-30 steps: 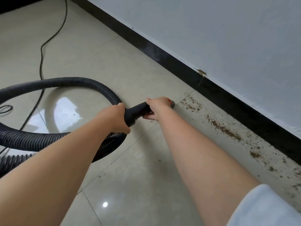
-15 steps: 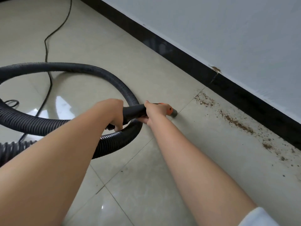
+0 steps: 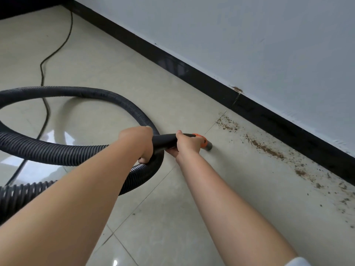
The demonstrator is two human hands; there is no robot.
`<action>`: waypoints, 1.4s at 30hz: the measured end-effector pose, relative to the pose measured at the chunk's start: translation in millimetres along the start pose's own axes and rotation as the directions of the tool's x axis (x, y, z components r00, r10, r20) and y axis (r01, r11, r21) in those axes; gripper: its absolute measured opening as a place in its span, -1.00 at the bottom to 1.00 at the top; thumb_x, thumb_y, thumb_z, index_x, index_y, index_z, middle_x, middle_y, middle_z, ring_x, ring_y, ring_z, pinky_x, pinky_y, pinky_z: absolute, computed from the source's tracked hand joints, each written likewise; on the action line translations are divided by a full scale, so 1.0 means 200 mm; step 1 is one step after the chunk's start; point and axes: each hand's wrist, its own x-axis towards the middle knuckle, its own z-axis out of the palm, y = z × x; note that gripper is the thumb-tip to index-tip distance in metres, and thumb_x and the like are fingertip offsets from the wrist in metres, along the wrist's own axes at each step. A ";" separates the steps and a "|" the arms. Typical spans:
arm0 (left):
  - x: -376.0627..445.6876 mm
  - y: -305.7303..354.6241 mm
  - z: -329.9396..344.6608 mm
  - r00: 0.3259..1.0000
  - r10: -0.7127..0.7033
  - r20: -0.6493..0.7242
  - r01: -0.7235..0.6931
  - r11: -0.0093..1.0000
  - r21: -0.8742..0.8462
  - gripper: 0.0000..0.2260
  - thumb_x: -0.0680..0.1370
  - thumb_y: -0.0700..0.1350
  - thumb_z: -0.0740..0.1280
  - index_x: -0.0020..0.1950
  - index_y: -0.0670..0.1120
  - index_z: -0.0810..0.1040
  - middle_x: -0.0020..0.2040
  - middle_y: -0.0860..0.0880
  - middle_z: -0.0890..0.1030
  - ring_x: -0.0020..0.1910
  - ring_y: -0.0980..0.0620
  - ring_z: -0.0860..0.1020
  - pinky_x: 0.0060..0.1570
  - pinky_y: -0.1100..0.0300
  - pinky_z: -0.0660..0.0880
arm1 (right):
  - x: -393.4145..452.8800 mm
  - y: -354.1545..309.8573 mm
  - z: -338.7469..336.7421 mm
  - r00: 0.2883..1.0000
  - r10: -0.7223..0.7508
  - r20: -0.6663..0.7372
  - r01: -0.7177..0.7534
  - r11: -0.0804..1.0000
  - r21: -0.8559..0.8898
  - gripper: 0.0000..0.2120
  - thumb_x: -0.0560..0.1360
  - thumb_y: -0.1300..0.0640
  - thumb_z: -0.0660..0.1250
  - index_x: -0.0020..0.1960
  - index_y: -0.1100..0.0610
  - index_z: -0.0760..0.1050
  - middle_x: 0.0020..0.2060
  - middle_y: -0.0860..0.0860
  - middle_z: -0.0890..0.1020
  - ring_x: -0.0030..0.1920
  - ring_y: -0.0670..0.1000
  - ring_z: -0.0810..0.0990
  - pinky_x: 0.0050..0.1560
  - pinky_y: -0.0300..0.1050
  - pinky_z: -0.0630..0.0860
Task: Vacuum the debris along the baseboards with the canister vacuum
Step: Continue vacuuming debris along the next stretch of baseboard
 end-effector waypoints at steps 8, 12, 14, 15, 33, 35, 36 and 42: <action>0.06 0.22 0.01 0.999 0.026 -0.023 -0.026 0.999 -0.022 -0.50 0.38 -0.18 0.43 0.23 -0.13 0.27 -0.15 -0.02 0.41 -0.10 -0.06 0.50 -0.23 0.16 0.41 | 0.15 -0.09 -0.14 0.995 -0.063 -0.072 0.056 0.993 -0.101 -0.49 0.51 0.18 0.32 0.38 0.11 0.17 0.17 0.18 0.50 0.05 0.24 0.57 0.02 0.22 0.57; 0.09 0.27 0.03 0.998 0.042 -0.055 -0.044 0.998 -0.040 -0.53 0.38 -0.18 0.41 0.20 -0.12 0.28 -0.24 0.01 0.37 -0.18 -0.01 0.47 -0.30 0.20 0.39 | 0.19 -0.11 -0.20 0.996 -0.073 -0.059 0.062 0.984 -0.166 -0.47 0.54 0.13 0.29 0.42 0.10 0.12 -0.01 0.13 0.47 0.01 0.21 0.60 0.01 0.17 0.59; 0.10 0.31 0.04 0.996 0.055 -0.070 -0.059 0.996 -0.061 -0.55 0.38 -0.18 0.40 0.19 -0.12 0.28 -0.23 0.01 0.39 -0.19 0.00 0.48 -0.31 0.22 0.40 | 0.20 -0.14 -0.23 0.997 -0.056 -0.050 0.047 0.986 -0.158 -0.47 0.54 0.14 0.28 0.42 0.08 0.11 0.06 0.14 0.48 0.03 0.20 0.59 -0.03 0.17 0.60; 0.11 0.33 0.04 0.995 0.064 -0.078 -0.069 0.995 -0.074 -0.56 0.39 -0.18 0.40 0.18 -0.11 0.28 -0.22 0.01 0.40 -0.19 0.00 0.49 -0.29 0.22 0.42 | 0.21 -0.17 -0.25 0.998 -0.048 -0.049 0.040 0.988 -0.148 -0.47 0.54 0.15 0.28 0.41 0.08 0.11 0.11 0.16 0.48 0.04 0.21 0.58 -0.06 0.17 0.61; 0.19 0.46 0.14 0.933 0.247 -0.263 -0.333 0.870 -0.364 -0.54 0.41 0.01 0.42 0.20 -0.10 0.35 0.01 -0.01 0.48 -0.05 0.00 0.48 -0.14 0.19 0.42 | 0.33 -0.31 -0.42 0.986 -0.159 -0.045 0.148 0.971 -0.187 -0.41 0.54 0.14 0.30 0.47 0.07 0.10 0.28 0.16 0.42 0.15 0.17 0.48 0.01 0.12 0.60; 0.20 0.44 0.15 0.931 0.251 -0.265 -0.332 0.882 -0.333 -0.54 0.42 0.02 0.41 0.20 -0.11 0.34 0.03 -0.03 0.48 -0.04 -0.01 0.47 -0.14 0.19 0.40 | 0.32 -0.29 -0.41 0.990 -0.138 0.010 0.138 0.974 -0.180 -0.34 0.50 0.17 0.35 0.48 0.06 0.07 0.29 0.15 0.40 0.13 0.15 0.49 -0.01 0.09 0.61; 0.20 0.43 0.15 0.930 0.251 -0.268 -0.332 0.886 -0.323 -0.55 0.42 0.02 0.41 0.20 -0.12 0.34 0.02 -0.03 0.47 -0.04 -0.01 0.46 -0.15 0.19 0.39 | 0.32 -0.29 -0.41 0.991 -0.129 0.046 0.135 0.976 -0.173 -0.31 0.49 0.19 0.37 0.48 0.06 0.05 0.30 0.14 0.39 0.13 0.14 0.48 -0.03 0.06 0.61; 0.18 0.42 0.15 0.939 0.263 -0.224 -0.317 0.912 -0.259 -0.57 0.44 0.04 0.40 0.14 -0.14 0.31 -0.07 -0.01 0.39 -0.13 0.00 0.42 -0.26 0.22 0.34 | 0.32 -0.30 -0.39 0.984 -0.079 0.163 0.107 0.980 -0.167 -0.21 0.51 0.28 0.32 0.53 0.04 -0.13 0.37 0.14 0.29 0.20 0.12 0.42 -0.14 -0.04 0.55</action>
